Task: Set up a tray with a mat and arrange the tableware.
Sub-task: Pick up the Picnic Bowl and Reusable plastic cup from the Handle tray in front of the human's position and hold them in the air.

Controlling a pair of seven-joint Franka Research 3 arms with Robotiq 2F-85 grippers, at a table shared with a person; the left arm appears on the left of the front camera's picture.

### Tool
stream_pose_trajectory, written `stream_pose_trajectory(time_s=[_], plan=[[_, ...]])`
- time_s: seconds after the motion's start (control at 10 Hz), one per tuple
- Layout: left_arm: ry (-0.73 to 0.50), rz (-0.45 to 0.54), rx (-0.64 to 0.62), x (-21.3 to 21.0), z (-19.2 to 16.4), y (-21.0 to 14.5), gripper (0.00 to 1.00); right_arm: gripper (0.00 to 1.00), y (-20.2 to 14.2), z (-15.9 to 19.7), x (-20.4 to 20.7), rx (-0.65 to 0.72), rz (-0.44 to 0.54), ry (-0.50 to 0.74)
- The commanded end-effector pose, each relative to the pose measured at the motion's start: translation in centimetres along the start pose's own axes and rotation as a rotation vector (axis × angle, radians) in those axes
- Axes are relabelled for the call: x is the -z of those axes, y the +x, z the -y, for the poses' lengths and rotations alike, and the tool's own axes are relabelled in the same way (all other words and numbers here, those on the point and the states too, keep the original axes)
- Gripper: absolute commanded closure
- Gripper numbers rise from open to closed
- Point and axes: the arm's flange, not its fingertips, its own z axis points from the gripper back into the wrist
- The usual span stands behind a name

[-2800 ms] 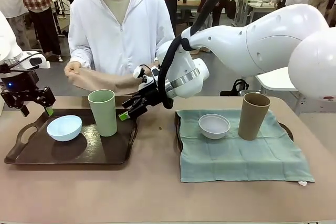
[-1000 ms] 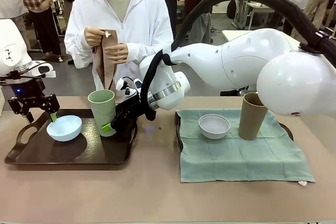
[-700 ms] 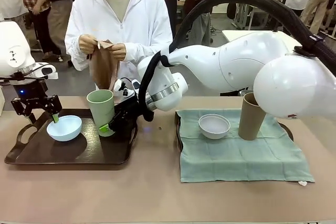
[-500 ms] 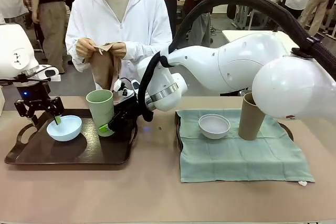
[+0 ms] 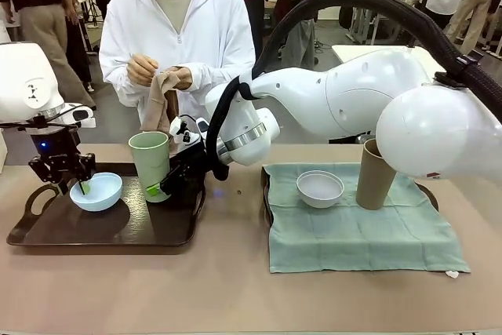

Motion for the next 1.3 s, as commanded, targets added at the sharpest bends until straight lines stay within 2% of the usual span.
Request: stream_pose_trajectory(time_s=[0.0,0.1,0.2,0.3,0.4,0.5,0.7,0.8,1.0,1.2], plan=[[-0.011,-0.009,-0.02,-0.6,0.0,0.4,1.0,1.0,0.0,0.4,0.2,-0.003,-0.01,0.006],[-0.009,-0.01,-0.021,-0.7,0.0,0.4,1.0,0.79,-0.1,0.5,0.1,-0.002,-0.011,0.003],[-0.01,-0.011,-0.022,-1.0,0.0,0.4,1.0,0.8,0.0,0.5,0.1,0.0,-0.011,0.0],[-0.012,-0.013,-0.02,-1.1,0.1,0.4,1.0,1.0,-0.1,0.5,-0.1,0.002,-0.012,-0.003],[-0.013,-0.014,-0.018,-1.3,0.1,0.2,1.0,0.8,-0.1,0.5,-0.1,0.004,-0.013,-0.006],[-0.012,-0.017,-0.02,-1.4,0.1,0.2,1.0,1.0,-0.1,0.6,-0.4,0.006,-0.012,-0.011],[-0.007,-0.028,-0.022,-1.9,0.2,-0.2,1.0,1.0,0.2,0.0,-0.8,0.006,-0.022,-0.026],[-0.022,-0.062,-0.015,-2.9,0.3,-0.7,1.0,0.78,1.3,-1.0,-1.5,0.013,-0.041,-0.007],[-0.075,-0.008,0.014,-8.4,1.0,-3.7,1.0,0.78,5.4,-4.6,-4.2,-0.006,-0.107,-0.032],[-0.113,0.065,0.029,-16.4,2.5,-7.7,1.0,0.78,10.8,-8.7,-7.1,-0.08,-0.132,-0.09]])
